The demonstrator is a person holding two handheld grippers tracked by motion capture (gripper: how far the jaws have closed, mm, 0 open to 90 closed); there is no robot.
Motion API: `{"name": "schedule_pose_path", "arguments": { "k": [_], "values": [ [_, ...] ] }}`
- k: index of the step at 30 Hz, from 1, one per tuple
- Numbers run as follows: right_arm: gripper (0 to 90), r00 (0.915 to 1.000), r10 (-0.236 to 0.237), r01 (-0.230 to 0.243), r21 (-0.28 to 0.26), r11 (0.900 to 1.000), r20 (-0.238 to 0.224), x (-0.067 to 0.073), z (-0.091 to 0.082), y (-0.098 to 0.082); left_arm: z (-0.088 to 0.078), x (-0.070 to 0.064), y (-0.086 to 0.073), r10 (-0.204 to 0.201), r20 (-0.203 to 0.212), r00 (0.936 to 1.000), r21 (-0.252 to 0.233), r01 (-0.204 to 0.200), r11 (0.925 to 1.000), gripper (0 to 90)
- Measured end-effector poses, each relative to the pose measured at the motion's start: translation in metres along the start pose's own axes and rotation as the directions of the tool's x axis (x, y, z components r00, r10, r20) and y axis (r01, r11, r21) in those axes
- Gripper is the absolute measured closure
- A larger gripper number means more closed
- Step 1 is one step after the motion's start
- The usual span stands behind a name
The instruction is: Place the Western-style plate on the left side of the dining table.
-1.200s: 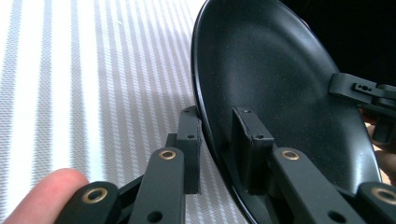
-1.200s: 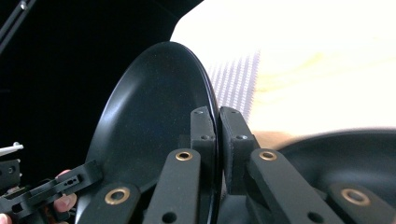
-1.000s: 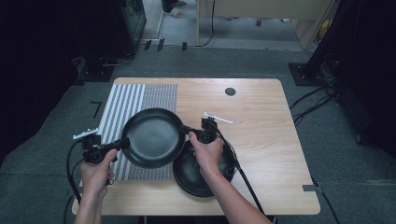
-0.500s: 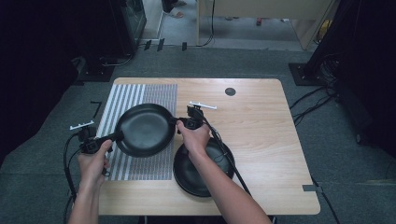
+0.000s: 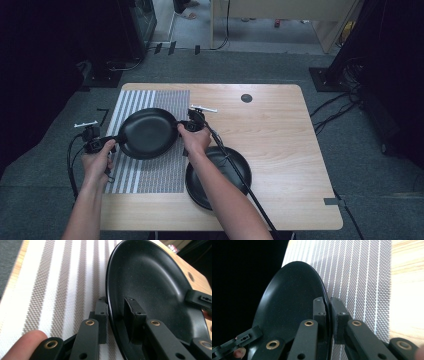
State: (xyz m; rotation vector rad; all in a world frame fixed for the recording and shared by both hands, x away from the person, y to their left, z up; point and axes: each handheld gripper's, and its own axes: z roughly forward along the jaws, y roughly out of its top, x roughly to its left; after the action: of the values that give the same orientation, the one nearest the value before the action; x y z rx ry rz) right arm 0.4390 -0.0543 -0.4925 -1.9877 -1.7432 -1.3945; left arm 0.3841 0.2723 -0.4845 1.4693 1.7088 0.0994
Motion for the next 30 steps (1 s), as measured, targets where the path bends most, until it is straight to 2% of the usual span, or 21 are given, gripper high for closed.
{"name": "schedule_pose_path", "arguments": {
  "k": [1,3,9,13,15,17,18,19,20,21,22,23,24,27,30],
  "values": [
    [83.6,1.0000,-0.003,0.003,-0.005,1.000,0.009,0.001,0.003,-0.001,0.004,0.004,0.002,-0.008,-0.019,0.9998,-0.007,0.008,0.9999,74.0],
    [83.2,0.9996,-0.007,0.007,-0.020,1.000,0.027,0.003,0.010,-0.002,0.008,0.007,0.003,-0.021,-0.029,0.9994,-0.014,0.021,0.9997,74.1],
    [82.4,0.9979,-0.033,0.034,-0.025,0.999,0.056,0.001,0.022,0.000,0.016,0.011,0.002,-0.030,-0.039,0.9988,-0.003,0.030,0.9995,74.0],
    [80.7,0.9932,-0.065,0.067,-0.015,0.998,0.096,-0.007,0.027,0.000,0.024,0.011,-0.003,-0.014,-0.026,0.9996,0.005,0.014,0.9999,74.1],
    [80.6,0.9934,-0.074,0.075,-0.018,0.997,0.089,-0.009,0.028,0.000,0.024,0.011,-0.004,-0.008,-0.036,0.9993,-0.007,0.008,0.9999,73.6],
    [80.0,0.9911,-0.103,0.105,-0.016,0.994,0.084,-0.009,0.029,0.000,0.024,0.011,-0.004,0.000,-0.034,0.9994,-0.009,0.000,1.0000,71.5],
    [78.2,0.9891,-0.124,0.125,-0.011,0.992,0.079,-0.009,0.028,0.000,0.024,0.010,-0.005,0.012,-0.028,0.9995,-0.013,-0.012,0.9998,68.4],
    [78.2,0.9891,-0.124,0.125,-0.011,0.992,0.079,-0.009,0.028,0.000,0.024,0.009,-0.006,0.032,-0.025,0.9992,-0.018,-0.032,0.9993,68.4],
    [75.3,0.9881,-0.137,0.137,-0.007,0.990,0.071,-0.009,0.027,0.000,0.024,0.008,-0.007,0.049,-0.027,0.9984,-0.027,-0.050,0.9984,65.4],
    [69.5,0.9882,-0.142,0.142,-0.005,0.990,0.058,-0.007,0.025,0.001,0.022,0.007,-0.008,0.081,-0.069,0.9944,-0.046,-0.084,0.9954,56.3],
    [69.5,0.9882,-0.142,0.142,-0.005,0.990,0.058,-0.007,0.025,0.001,0.022,0.007,-0.008,0.081,-0.069,0.9944,-0.046,-0.084,0.9954,52.7],
    [67.7,0.9881,-0.143,0.145,-0.025,0.989,0.056,-0.006,0.022,0.003,0.020,0.006,-0.009,0.082,-0.087,0.9928,-0.049,-0.087,0.9950,52.7],
    [64.0,0.9883,-0.143,0.145,-0.034,0.989,0.052,-0.004,0.017,0.005,0.019,0.006,-0.009,0.084,-0.096,0.9919,-0.049,-0.089,0.9948,46.9],
    [56.1,0.9826,-0.182,0.184,-0.049,0.982,0.035,0.001,0.004,0.011,0.013,0.001,-0.010,0.081,-0.102,0.9915,-0.053,-0.087,0.9948,33.0],
    [51.6,0.9804,-0.197,0.197,-0.052,0.979,0.012,0.003,-0.007,0.014,0.008,-0.003,-0.012,0.086,-0.109,0.9903,-0.049,-0.092,0.9946,25.8]
  ]
}}
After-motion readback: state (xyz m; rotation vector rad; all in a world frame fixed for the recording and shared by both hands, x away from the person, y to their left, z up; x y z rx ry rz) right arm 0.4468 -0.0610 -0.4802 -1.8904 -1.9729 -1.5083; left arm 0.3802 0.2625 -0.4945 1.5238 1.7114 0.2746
